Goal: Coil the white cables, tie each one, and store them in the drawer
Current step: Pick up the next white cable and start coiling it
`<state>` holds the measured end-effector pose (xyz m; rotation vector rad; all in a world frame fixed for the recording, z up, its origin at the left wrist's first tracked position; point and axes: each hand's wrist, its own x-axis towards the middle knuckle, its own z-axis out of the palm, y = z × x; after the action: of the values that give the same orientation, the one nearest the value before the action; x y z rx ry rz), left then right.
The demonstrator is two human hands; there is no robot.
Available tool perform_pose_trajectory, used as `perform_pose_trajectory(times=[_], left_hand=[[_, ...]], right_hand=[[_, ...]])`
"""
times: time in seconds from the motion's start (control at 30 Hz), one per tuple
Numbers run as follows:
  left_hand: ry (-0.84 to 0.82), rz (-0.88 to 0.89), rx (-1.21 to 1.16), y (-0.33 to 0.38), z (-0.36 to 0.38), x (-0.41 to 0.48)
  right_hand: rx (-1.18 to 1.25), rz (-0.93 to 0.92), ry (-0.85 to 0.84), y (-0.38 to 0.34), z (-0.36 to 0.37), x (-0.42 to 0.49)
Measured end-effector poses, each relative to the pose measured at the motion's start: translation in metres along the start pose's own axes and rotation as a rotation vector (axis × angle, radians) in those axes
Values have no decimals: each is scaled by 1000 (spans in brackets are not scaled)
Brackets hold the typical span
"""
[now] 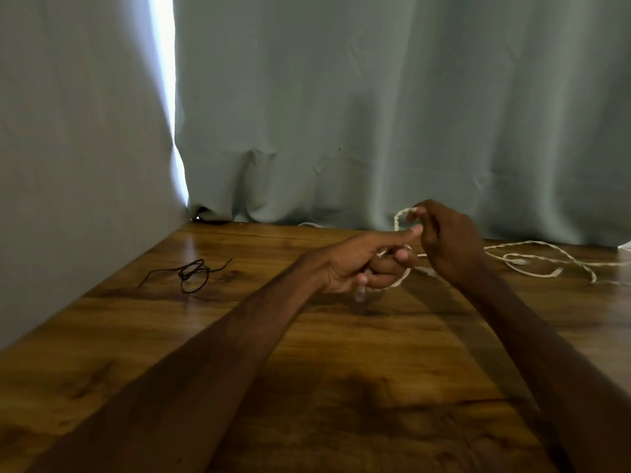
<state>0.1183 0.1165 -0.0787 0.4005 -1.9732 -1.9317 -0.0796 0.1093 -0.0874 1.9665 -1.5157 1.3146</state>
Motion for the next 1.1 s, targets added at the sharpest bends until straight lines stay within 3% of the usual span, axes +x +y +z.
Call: perform_pose_trajectory(times=[0.17, 0.3, 0.47, 0.77, 0.9, 1.1], left_hand=[[67, 184, -239, -4, -11, 5], [238, 263, -440, -1, -23, 1], [414, 366, -514, 0, -40, -2], [625, 307, -566, -13, -59, 1], [790, 244, -370, -16, -59, 9], [890, 122, 86, -26, -66, 1]], right_hand=[[-10, 10, -450, -9, 20, -19], [-15, 9, -602, -21, 32, -24], [12, -105, -640, -32, 43, -26], [-140, -292, -593, -69, 29, -26], [-111, -349, -582, -74, 25, -26], [40, -322, -389, -62, 10, -11]])
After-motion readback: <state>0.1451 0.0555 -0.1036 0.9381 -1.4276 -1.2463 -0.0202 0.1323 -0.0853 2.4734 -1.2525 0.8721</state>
